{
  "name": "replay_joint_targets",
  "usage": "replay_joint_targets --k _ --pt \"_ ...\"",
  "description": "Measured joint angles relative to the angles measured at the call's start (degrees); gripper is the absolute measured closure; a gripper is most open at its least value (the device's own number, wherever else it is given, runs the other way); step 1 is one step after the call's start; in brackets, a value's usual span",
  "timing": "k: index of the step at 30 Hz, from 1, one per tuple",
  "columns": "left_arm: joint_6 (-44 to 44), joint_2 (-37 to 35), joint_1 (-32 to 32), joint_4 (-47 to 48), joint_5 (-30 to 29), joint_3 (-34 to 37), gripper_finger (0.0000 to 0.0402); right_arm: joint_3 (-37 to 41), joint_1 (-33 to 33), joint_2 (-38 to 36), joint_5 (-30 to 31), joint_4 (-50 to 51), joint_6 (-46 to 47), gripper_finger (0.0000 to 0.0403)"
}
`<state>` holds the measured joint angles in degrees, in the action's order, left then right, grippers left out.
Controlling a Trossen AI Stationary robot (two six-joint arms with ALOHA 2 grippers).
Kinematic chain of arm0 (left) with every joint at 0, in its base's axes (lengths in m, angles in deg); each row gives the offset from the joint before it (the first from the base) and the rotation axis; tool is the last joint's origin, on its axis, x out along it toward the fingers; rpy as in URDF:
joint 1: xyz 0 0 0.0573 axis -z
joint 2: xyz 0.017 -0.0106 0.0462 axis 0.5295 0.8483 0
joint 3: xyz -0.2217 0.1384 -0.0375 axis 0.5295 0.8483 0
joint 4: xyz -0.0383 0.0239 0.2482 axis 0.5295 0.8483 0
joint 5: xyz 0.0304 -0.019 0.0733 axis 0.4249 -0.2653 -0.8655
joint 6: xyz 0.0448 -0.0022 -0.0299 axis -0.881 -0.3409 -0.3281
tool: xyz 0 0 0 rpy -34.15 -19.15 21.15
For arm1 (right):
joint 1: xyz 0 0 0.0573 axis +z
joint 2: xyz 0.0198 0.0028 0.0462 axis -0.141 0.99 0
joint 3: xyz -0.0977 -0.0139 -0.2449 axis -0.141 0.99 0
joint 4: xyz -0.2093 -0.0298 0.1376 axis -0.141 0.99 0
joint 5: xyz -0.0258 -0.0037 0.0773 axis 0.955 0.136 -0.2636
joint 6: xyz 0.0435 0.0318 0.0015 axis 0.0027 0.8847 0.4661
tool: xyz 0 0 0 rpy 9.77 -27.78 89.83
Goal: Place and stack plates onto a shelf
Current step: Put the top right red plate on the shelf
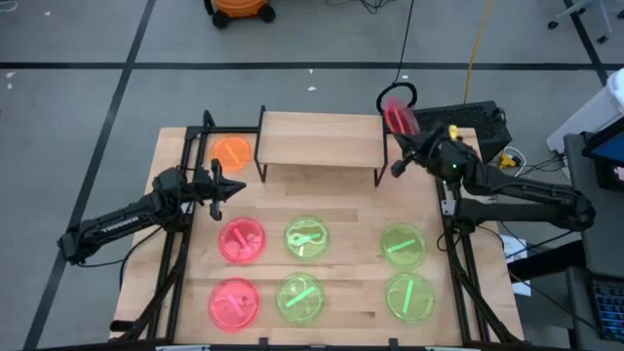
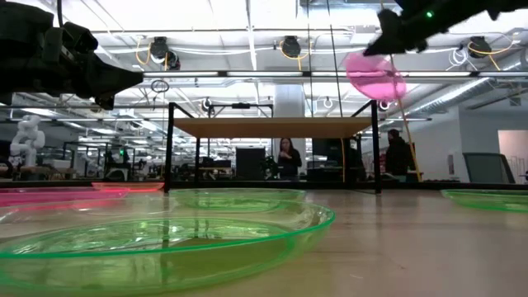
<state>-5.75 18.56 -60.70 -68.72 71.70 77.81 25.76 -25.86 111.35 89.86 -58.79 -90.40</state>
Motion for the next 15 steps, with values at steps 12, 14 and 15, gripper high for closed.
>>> replay_joint_targets --k 12,14,15 --pt "0.0 0.0 0.0 0.0 0.0 0.0 0.0398 -15.8 0.0 24.0 -11.5 -6.3 -7.2 0.0403" --pt "0.0 0.0 0.0 0.0 0.0 0.0 0.0398 -18.7 -0.2 28.6 -12.5 -6.6 -8.9 0.0403" --pt "0.0 0.0 0.0 0.0 0.0 0.0 0.0398 -20.1 -0.2 30.7 -12.6 -6.9 -9.7 0.0403"
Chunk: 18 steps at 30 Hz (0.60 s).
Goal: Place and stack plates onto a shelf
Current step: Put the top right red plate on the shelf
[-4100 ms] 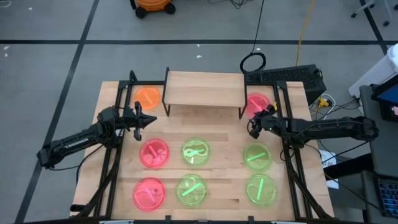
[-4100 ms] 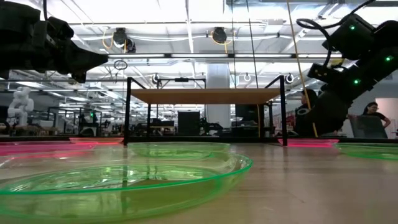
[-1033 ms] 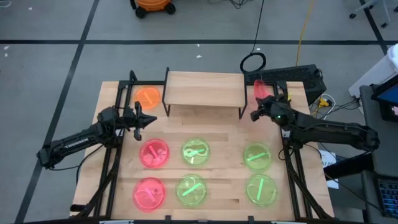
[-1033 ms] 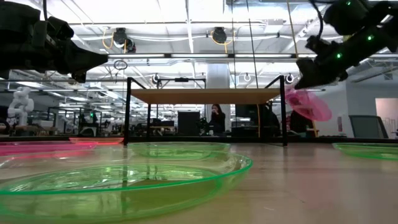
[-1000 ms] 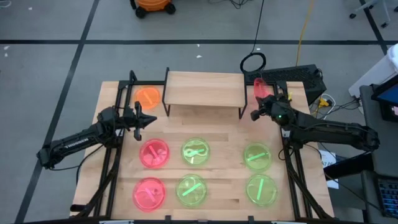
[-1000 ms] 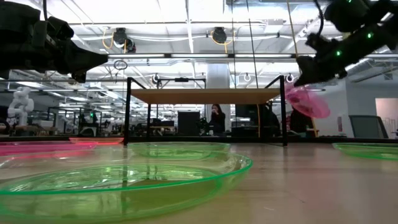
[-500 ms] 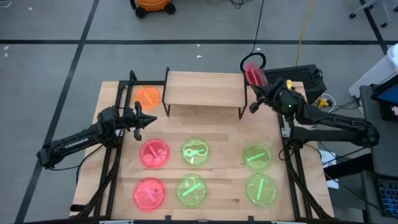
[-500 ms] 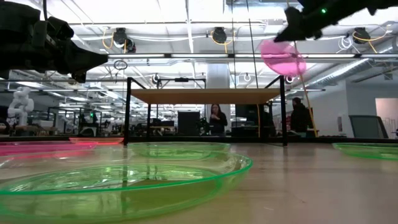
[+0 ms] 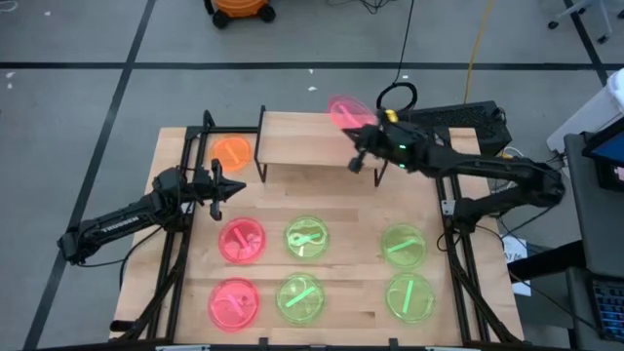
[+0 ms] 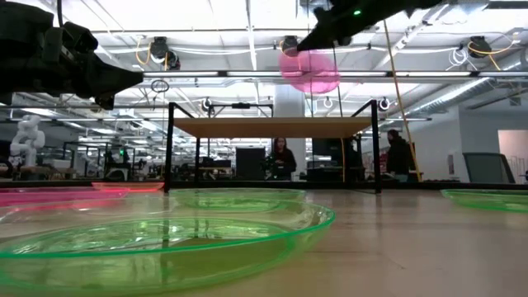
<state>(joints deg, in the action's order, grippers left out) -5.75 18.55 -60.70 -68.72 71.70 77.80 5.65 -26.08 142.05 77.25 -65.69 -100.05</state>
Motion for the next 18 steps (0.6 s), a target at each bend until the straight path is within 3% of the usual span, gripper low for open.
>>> replay_joint_targets --k 10,18 --pt "0.0 0.0 0.0 0.0 0.0 0.0 0.0398 -11.3 -1.1 18.0 -8.3 -4.0 -4.6 0.0403" --pt "0.0 0.0 0.0 0.0 0.0 0.0 0.0398 -14.2 -1.6 27.1 -13.5 -7.8 -5.8 0.0403"
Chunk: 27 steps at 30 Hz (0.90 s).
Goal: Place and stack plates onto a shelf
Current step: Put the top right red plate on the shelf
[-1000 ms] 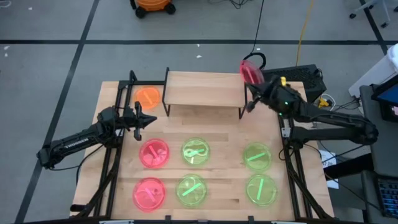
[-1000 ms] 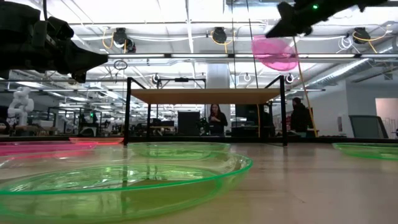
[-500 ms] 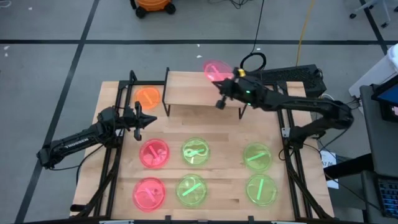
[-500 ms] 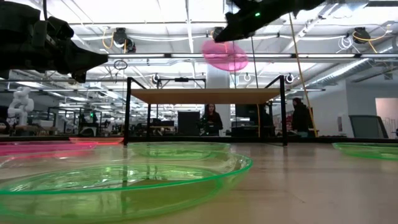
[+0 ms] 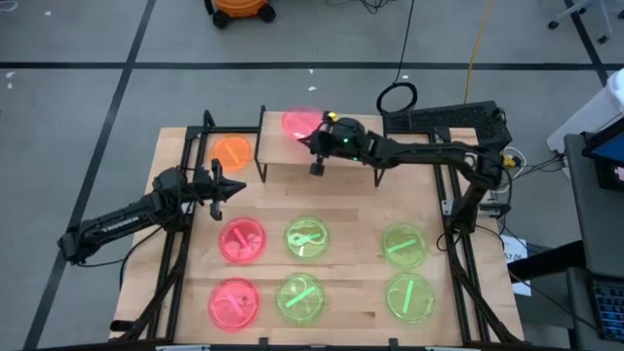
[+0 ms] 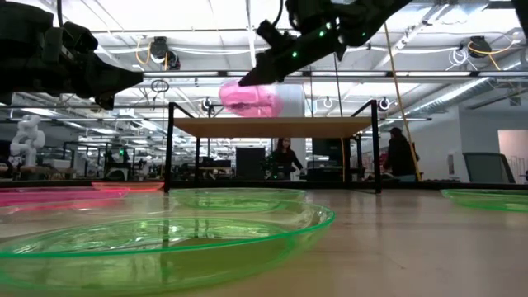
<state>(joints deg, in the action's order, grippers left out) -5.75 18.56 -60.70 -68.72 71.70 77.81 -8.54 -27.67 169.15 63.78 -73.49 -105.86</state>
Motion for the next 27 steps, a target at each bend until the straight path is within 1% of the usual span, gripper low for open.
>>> replay_joint_targets --k 3,6,11,19,21,24,27 --pt "0.0 0.0 0.0 0.0 0.0 0.0 0.0398 0.0 0.0 2.6 -0.4 -0.8 0.0 0.0403" --pt "0.0 0.0 0.0 0.0 0.0 0.0 0.0398 0.0 0.0 4.7 -2.8 -1.3 0.2 0.0403" --pt "0.0 0.0 0.0 0.0 0.0 0.0 0.0398 0.0 0.0 7.6 -2.8 -4.1 1.1 0.0403" --pt "0.0 0.0 0.0 0.0 0.0 0.0 0.0398 0.0 0.7 8.3 -2.8 -5.6 1.3 0.0403" --pt "0.0 0.0 0.0 0.0 0.0 0.0 0.0398 0.0 0.7 8.3 -3.8 -5.8 1.3 0.0398" --pt "0.0 0.0 0.0 0.0 0.0 0.0 0.0398 0.0 0.8 8.2 -6.9 -6.4 2.7 0.0384" --pt "0.0 0.0 0.0 0.0 0.0 0.0 0.0398 0.0 1.3 8.2 -7.2 -6.7 3.0 0.0367"
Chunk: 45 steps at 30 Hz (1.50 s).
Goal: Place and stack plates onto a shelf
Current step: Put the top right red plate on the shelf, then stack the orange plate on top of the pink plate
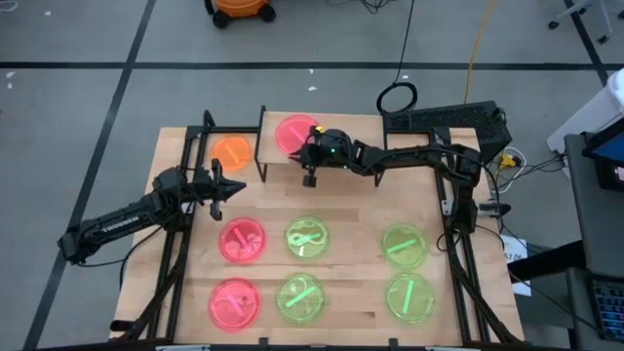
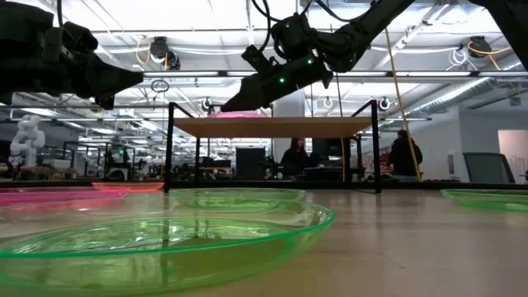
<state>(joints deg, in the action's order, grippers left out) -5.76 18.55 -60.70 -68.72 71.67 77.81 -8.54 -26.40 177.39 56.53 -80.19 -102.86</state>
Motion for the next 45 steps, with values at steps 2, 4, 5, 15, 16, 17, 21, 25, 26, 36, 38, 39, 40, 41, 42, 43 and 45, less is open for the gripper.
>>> replay_joint_targets --k 2,4,5,15,16,17,21,25,26,36,38,39,40,41,42,43,45 --pt "0.0 0.0 0.0 0.0 0.0 0.0 0.0398 0.0 0.4 0.0 0.1 -0.3 0.0 0.0356" --pt "0.0 0.0 0.0 0.0 0.0 0.0 0.0398 0.0 0.5 0.0 0.0 -0.6 -0.1 0.0345" --pt "0.0 0.0 0.0 0.0 0.0 0.0 0.0398 0.0 0.6 0.0 0.0 -0.8 -0.1 0.0339" --pt "0.0 0.0 0.0 0.0 0.0 0.0 0.0398 3.2 4.5 -15.5 3.3 8.4 -1.1 0.0311" --pt "0.0 0.0 0.0 0.0 0.0 0.0 0.0398 5.2 5.2 -18.4 4.6 9.0 -1.2 0.0313" --pt "0.0 0.0 0.0 0.0 0.0 0.0 0.0398 7.3 5.9 -21.5 5.8 9.1 -1.3 0.0315" --pt "0.0 0.0 0.0 0.0 0.0 0.0 0.0398 18.1 7.8 -35.0 9.2 5.9 0.4 0.0323" --pt "0.0 0.0 0.0 0.0 0.0 0.0 0.0398 31.3 8.3 -48.0 9.5 -1.3 5.9 0.0325" --pt "0.0 0.0 0.0 0.0 0.0 0.0 0.0398 34.5 8.3 -51.1 9.8 -3.0 7.0 0.0325" --pt "0.0 0.0 0.0 0.0 0.0 0.0 0.0398 60.6 8.3 -74.9 13.8 -22.7 12.4 0.0325" --pt "0.0 0.0 0.0 0.0 0.0 0.0 0.0398 63.2 8.3 -77.6 13.8 -24.4 12.9 0.0325" --pt "0.0 0.0 0.0 0.0 0.0 0.0 0.0398 64.0 8.3 -78.9 13.9 -24.5 13.1 0.0325" --pt "0.0 0.0 0.0 0.0 0.0 0.0 0.0398 64.8 8.3 -80.0 13.8 -24.4 13.4 0.0325" --pt "0.0 0.0 0.0 0.0 0.0 0.0 0.0398 65.5 8.3 -80.8 13.8 -24.4 13.7 0.0325" --pt "0.0 0.0 0.0 0.0 0.0 0.0 0.0398 66.0 8.3 -81.5 13.8 -24.4 13.7 0.0325" --pt "0.0 0.0 0.0 0.0 0.0 0.0 0.0398 66.4 8.3 -82.2 13.8 -24.4 13.8 0.0325" --pt "0.0 0.0 0.0 0.0 0.0 0.0 0.0398 67.0 8.3 -83.1 13.8 -24.4 13.8 0.0325"
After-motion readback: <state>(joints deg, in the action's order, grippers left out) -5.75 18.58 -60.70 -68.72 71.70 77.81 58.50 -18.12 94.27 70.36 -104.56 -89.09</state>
